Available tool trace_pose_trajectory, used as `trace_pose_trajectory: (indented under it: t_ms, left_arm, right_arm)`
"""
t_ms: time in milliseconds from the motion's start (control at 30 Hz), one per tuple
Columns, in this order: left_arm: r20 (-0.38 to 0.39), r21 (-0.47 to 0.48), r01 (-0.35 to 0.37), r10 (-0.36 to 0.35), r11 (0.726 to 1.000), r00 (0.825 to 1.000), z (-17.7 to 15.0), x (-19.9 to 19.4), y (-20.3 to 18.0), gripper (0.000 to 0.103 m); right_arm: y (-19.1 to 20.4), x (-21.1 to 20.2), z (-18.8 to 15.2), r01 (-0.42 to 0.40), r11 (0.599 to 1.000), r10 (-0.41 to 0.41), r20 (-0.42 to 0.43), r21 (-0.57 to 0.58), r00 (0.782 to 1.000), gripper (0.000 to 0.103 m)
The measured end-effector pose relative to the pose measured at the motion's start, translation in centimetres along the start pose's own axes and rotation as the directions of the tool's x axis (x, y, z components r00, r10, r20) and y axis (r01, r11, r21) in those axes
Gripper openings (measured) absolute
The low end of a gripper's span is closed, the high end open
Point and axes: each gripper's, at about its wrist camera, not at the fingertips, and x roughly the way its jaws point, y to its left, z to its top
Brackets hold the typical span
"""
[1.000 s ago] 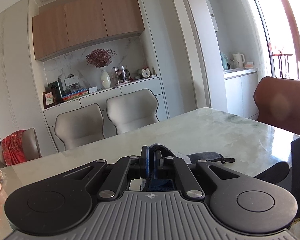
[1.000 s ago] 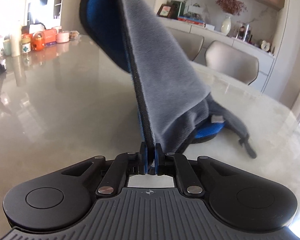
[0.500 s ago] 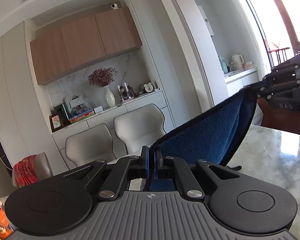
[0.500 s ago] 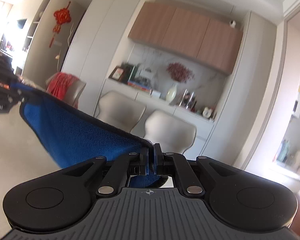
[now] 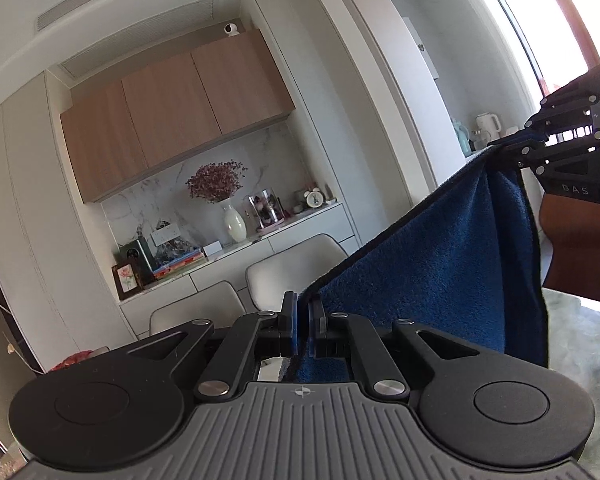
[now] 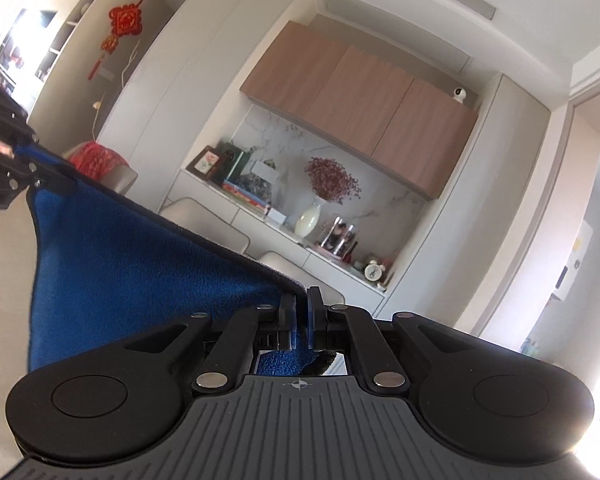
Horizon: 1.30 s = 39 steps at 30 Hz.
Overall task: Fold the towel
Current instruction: 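Spread the towel between both grippers and lay it flat on the table, then open both grippers and release the flattened towel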
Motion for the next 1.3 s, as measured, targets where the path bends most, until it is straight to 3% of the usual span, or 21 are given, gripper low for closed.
trace_pose_trajectory:
  t_ms: [200,367,500,600,700,767,867,933,1033,1167,1233,1300]
  left_arm:
    - [-0.026,0.015,-0.059,0.06,0.998,0.998,3.6,5.2,1.1,0.004]
    - [-0.004,0.028,-0.103,0.104,0.994,0.995,6.1,5.4,2.1,0.004]
    - [-0.012,0.101,-0.058,0.06,0.993,0.998,4.4,2.4,1.0,0.004]
    - [-0.072,0.105,0.046,-0.038,0.993,0.997,0.8,-0.2,-0.2,0.004]
    - [-0.149,0.111,0.148,-0.13,0.983,0.98,-4.0,-3.2,-2.5,0.004]
    - [-0.21,0.123,0.22,-0.191,0.968,0.959,-7.8,-5.6,-4.6,0.004]
    - [-0.284,0.129,0.297,-0.251,0.946,0.925,-12.1,-8.8,-7.2,0.004]
    - [-0.318,0.124,0.341,-0.288,0.932,0.903,-14.5,-10.9,-8.5,0.004]
    - [-0.36,0.11,0.398,-0.337,0.911,0.87,-17.3,-13.6,-10.3,0.004]
    - [-0.385,0.097,0.434,-0.368,0.896,0.846,-19.7,-15.9,-11.8,0.004]
    - [-0.391,0.093,0.442,-0.376,0.892,0.84,-20.6,-16.7,-12.3,0.004]
    - [-0.401,0.095,0.449,-0.378,0.889,0.834,-21.5,-16.9,-12.6,0.004]
  right_arm:
    - [-1.3,5.5,1.7,0.013,0.999,-0.013,-0.006,-0.052,1.0,0.005]
    - [-2.4,6.6,2.9,0.017,0.997,-0.014,0.036,-0.074,0.999,0.005]
    - [-2.1,3.8,1.4,-0.055,0.99,0.061,0.048,-0.129,0.997,0.005]
    - [-1.0,1.2,-1.6,-0.155,0.977,0.157,0.003,-0.147,0.988,0.005]
    - [0.9,-1.9,-5.4,-0.272,0.953,0.267,-0.056,-0.135,0.962,0.005]
    - [2.2,-3.8,-7.7,-0.338,0.932,0.328,-0.096,-0.128,0.94,0.005]
    - [5.2,-7.4,-11.6,-0.434,0.89,0.41,-0.167,-0.141,0.896,0.005]
    - [7.1,-10.3,-13.9,-0.512,0.849,0.48,-0.214,-0.132,0.851,0.005]
    - [10.3,-13.9,-16.5,-0.575,0.805,0.526,-0.267,-0.15,0.807,0.005]
    - [13.4,-17.2,-19.6,-0.608,0.778,0.539,-0.329,-0.159,0.775,0.005]
    - [13.9,-18.0,-20.7,-0.626,0.772,0.558,-0.357,-0.109,0.75,0.005]
    - [14.3,-18.4,-21.5,-0.615,0.782,0.545,-0.372,-0.099,0.752,0.005]
